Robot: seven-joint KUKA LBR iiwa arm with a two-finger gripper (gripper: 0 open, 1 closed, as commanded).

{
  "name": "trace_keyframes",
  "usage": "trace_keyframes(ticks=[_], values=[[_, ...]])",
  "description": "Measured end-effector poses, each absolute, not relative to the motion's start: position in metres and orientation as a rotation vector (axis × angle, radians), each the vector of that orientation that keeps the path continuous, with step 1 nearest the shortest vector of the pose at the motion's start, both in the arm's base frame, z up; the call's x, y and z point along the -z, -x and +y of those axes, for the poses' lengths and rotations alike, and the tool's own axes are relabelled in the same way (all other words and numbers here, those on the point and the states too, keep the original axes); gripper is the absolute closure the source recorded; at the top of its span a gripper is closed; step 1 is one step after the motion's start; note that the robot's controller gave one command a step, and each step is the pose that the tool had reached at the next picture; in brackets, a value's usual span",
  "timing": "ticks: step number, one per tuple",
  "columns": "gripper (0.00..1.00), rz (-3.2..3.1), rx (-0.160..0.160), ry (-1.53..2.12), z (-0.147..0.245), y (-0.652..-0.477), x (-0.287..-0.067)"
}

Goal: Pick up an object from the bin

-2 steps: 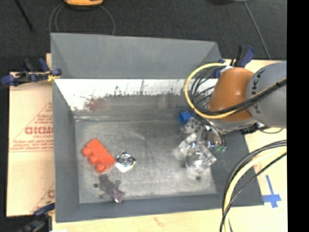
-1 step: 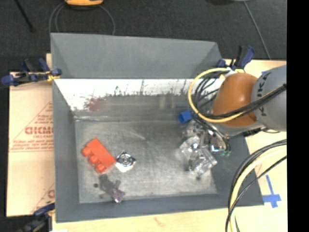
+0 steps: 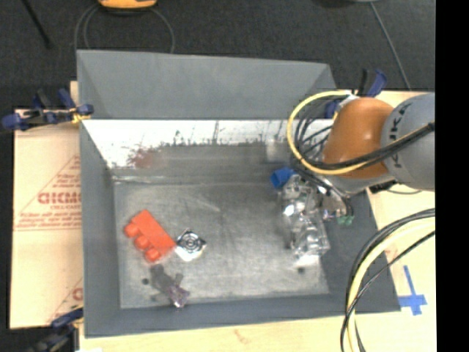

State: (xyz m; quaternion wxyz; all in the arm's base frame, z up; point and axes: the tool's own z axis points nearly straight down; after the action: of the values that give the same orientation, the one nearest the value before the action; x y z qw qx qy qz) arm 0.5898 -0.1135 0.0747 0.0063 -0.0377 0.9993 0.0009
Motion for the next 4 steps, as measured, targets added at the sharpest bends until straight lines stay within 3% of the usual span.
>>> trace_keyframes(ticks=[1,2,3,4], values=[[0.0,3.122,-0.03,0.238,-0.12,-0.577,-0.074],[0.0,3.108,0.0,0.391,-0.077,-0.617,-0.097],[0.0,3.089,-0.003,0.526,0.013,-0.633,-0.088],[0.0,2.945,0.006,1.064,-0.003,-0.625,-0.236]])
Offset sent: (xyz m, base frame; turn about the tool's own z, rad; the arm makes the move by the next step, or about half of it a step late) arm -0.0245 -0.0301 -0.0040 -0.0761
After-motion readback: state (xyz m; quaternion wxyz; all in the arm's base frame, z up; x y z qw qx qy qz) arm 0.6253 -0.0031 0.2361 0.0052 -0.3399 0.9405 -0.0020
